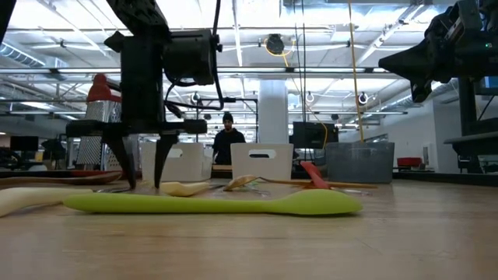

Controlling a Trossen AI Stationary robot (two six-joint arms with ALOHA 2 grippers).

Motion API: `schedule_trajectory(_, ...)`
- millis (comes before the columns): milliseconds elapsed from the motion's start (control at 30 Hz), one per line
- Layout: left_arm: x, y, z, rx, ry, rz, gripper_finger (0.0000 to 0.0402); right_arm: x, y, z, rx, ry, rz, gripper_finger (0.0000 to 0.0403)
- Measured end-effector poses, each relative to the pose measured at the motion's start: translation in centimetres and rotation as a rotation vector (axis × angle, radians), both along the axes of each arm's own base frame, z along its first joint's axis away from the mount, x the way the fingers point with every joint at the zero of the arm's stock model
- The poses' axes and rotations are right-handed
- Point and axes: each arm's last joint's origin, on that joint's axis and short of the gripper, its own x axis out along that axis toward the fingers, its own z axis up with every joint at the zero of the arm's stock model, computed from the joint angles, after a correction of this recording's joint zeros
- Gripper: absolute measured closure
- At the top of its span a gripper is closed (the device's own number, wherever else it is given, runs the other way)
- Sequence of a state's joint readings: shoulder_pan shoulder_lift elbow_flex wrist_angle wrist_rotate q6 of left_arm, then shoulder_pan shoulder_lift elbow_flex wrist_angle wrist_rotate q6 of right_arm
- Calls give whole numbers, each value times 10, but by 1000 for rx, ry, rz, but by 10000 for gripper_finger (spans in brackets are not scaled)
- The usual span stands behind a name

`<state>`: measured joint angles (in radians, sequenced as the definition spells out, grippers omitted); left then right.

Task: Pick & Place Kitchen Items
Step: Put the yellow spatula into the left white bin

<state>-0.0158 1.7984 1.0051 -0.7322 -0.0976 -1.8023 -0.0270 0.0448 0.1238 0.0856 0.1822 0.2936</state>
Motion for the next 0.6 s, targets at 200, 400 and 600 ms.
schedule_trajectory(200,-11,8,23,75,-21,37,196,0,0,0,-45,10,-4,399)
schedule_trajectory(400,-15,18,35,138,-47,31,193,0,0,0,-47,10,-5,399)
schedule_trajectory(600,-11,31,29,95,-44,-12,192,0,0,0,-44,10,-4,399)
